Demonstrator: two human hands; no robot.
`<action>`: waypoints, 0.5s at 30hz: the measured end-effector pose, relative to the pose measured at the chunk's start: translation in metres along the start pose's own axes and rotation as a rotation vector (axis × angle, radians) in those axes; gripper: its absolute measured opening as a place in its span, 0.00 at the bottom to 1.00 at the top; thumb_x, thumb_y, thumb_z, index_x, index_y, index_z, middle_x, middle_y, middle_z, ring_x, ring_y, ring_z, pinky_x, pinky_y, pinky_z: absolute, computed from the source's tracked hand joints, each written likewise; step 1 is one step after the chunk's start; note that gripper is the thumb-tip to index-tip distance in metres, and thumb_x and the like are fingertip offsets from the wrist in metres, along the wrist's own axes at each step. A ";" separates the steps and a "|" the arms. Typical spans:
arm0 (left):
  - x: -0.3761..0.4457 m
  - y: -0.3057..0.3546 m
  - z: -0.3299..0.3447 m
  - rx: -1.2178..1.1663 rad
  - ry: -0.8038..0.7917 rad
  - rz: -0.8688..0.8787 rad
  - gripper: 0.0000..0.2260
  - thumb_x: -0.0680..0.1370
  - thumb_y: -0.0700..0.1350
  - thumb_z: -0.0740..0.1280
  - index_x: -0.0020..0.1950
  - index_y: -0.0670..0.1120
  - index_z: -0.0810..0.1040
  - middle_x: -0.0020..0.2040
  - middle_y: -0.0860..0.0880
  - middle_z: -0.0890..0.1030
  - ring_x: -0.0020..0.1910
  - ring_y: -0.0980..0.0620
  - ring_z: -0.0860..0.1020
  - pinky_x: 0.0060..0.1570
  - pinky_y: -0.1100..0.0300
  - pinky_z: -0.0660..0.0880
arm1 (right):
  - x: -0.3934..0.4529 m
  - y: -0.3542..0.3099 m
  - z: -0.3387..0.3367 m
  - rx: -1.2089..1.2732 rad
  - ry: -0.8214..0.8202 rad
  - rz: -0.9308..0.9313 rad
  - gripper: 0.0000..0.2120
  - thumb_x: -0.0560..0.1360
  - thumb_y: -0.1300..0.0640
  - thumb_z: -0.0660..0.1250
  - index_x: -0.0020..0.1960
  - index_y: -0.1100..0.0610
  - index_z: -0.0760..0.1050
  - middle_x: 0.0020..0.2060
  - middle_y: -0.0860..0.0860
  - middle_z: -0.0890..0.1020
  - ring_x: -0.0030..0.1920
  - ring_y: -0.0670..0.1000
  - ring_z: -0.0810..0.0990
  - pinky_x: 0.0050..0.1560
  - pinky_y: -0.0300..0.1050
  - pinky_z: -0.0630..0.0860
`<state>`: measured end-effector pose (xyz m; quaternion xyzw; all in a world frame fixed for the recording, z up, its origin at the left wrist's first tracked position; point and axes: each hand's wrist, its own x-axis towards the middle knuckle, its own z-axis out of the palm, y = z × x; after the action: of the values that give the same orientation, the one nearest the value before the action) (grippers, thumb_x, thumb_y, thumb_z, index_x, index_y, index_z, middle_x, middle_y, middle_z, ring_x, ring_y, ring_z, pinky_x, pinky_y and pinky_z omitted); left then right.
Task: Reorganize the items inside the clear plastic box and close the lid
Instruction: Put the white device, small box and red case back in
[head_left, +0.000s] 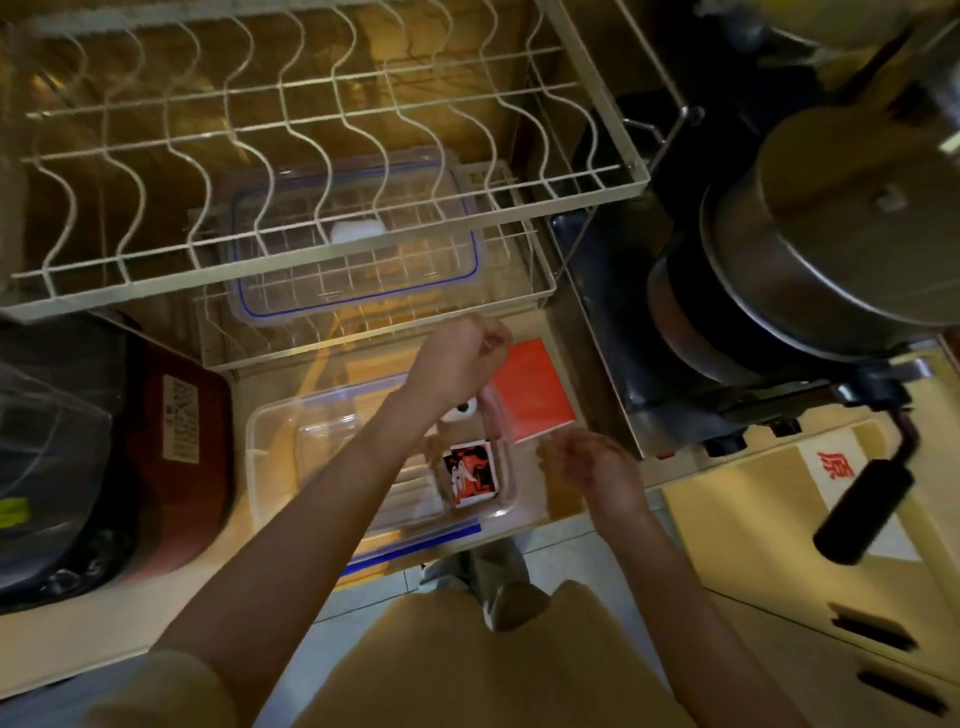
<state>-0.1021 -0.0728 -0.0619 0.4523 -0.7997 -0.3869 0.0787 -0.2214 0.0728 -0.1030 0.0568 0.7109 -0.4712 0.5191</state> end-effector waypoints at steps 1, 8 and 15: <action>0.009 0.007 0.005 0.047 -0.019 0.018 0.12 0.76 0.40 0.62 0.57 0.41 0.78 0.57 0.42 0.80 0.54 0.44 0.78 0.52 0.55 0.73 | 0.005 -0.001 -0.002 0.036 -0.002 0.100 0.09 0.77 0.65 0.58 0.49 0.64 0.77 0.45 0.60 0.80 0.46 0.59 0.80 0.50 0.47 0.77; 0.060 0.012 0.041 0.388 -0.246 -0.005 0.19 0.75 0.48 0.64 0.62 0.39 0.72 0.65 0.39 0.73 0.64 0.41 0.72 0.62 0.50 0.71 | 0.026 0.002 0.008 0.167 -0.016 0.280 0.09 0.75 0.63 0.63 0.36 0.61 0.73 0.32 0.56 0.75 0.33 0.52 0.74 0.43 0.46 0.76; 0.067 0.004 0.055 0.427 -0.437 -0.097 0.17 0.76 0.45 0.62 0.61 0.38 0.71 0.61 0.36 0.75 0.61 0.40 0.73 0.58 0.52 0.70 | 0.027 0.003 0.017 0.213 -0.104 0.259 0.06 0.78 0.61 0.60 0.50 0.62 0.74 0.41 0.57 0.79 0.44 0.54 0.79 0.56 0.50 0.76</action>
<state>-0.1702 -0.0938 -0.1120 0.4021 -0.8385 -0.3016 -0.2106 -0.2207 0.0508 -0.1268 0.1782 0.6157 -0.4754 0.6026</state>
